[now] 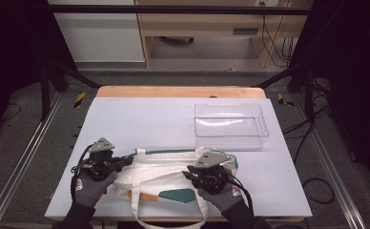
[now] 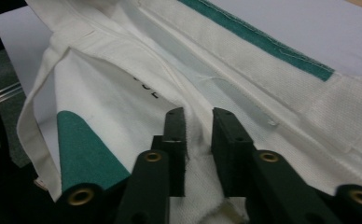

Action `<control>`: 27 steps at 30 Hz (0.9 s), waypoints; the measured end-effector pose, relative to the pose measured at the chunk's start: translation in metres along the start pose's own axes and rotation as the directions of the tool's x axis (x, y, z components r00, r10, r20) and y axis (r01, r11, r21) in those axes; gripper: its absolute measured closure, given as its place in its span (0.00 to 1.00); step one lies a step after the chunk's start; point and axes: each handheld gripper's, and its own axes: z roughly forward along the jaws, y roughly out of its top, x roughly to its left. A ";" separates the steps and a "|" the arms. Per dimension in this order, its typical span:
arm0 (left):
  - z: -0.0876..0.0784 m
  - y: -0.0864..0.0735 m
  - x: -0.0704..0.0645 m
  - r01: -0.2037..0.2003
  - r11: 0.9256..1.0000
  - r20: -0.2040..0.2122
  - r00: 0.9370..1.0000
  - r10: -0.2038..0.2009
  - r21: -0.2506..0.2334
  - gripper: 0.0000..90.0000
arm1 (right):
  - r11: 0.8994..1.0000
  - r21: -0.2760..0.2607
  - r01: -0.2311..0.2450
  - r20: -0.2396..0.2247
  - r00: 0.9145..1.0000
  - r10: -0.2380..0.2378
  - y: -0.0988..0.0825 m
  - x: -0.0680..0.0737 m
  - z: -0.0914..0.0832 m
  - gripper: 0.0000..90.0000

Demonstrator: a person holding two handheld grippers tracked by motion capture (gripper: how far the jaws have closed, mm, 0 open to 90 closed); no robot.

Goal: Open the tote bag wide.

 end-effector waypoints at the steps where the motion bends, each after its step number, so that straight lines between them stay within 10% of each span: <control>1: -0.001 0.000 0.000 0.004 1.000 0.003 1.000 -0.004 -0.001 0.97 | 1.000 0.006 0.000 -0.008 1.000 0.000 0.001 0.000 0.000 0.91; 17: -0.006 0.027 0.016 0.115 0.992 -0.078 0.990 -0.119 -0.056 0.98 | 0.996 0.086 -0.018 -0.218 0.975 0.037 -0.021 0.018 -0.025 0.96; 27: 0.025 0.026 0.018 0.120 0.983 -0.172 0.975 -0.144 -0.142 0.98 | 0.988 0.153 -0.038 -0.211 0.975 0.070 -0.046 0.016 -0.004 0.96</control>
